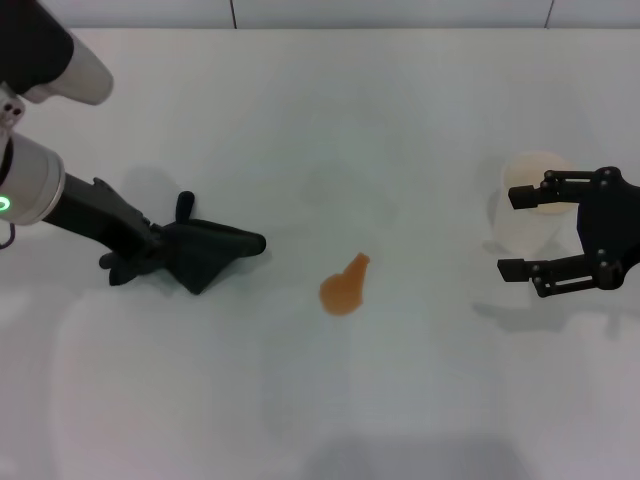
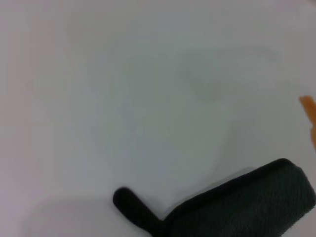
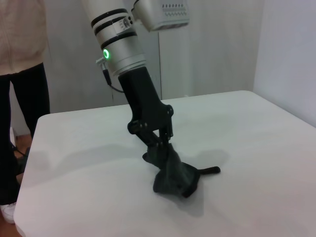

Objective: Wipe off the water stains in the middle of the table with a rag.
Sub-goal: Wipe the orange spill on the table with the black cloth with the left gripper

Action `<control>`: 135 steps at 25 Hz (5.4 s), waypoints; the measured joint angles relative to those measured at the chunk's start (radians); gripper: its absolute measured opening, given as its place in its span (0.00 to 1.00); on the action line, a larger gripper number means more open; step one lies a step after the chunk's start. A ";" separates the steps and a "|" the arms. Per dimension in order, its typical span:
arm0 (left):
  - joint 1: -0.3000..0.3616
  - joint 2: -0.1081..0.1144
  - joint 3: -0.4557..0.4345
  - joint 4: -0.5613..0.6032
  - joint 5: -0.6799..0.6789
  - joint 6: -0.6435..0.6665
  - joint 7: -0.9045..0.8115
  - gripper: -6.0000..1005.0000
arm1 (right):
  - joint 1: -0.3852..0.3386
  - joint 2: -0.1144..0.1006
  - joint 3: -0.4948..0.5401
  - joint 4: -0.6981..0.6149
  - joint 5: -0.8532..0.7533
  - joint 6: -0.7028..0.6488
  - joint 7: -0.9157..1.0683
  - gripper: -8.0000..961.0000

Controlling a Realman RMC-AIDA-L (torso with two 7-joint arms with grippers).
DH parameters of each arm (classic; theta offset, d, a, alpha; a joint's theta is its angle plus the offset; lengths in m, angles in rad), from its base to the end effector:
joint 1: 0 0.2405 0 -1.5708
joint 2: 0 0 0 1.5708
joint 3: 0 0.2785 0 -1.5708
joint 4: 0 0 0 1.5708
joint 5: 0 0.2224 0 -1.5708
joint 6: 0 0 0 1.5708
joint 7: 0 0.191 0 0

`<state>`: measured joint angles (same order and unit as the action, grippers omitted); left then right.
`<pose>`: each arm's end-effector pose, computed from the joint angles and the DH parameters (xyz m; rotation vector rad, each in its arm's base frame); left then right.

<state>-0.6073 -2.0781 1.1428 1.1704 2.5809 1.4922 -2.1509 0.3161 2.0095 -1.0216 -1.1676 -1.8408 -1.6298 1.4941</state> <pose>-0.2571 0.4024 -0.0359 -2.6844 -0.7522 0.4064 0.2486 0.3386 0.0076 -2.8208 0.2324 0.4603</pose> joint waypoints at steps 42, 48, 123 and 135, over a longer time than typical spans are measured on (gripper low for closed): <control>-0.218 -0.005 0.376 -0.273 -0.349 -0.118 0.071 0.10 | -0.002 0.000 0.002 0.006 0.011 0.000 -0.009 0.88; -0.211 -0.005 0.380 -0.245 -0.376 -0.035 0.086 0.11 | -0.002 0.000 0.002 0.004 0.011 0.003 -0.009 0.88; -0.220 -0.004 0.339 -0.283 -0.118 -0.296 -0.110 0.15 | 0.007 -0.002 0.010 0.000 0.012 0.010 -0.022 0.88; -0.219 -0.005 0.346 -0.258 -0.042 -0.357 -0.171 0.16 | 0.010 -0.002 0.023 0.000 0.012 0.011 -0.021 0.88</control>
<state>-0.8266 -2.0835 1.4883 0.9123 2.5385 1.1355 -2.3220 0.3263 2.0079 -0.9987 -1.1675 -1.8283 -1.6185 1.4727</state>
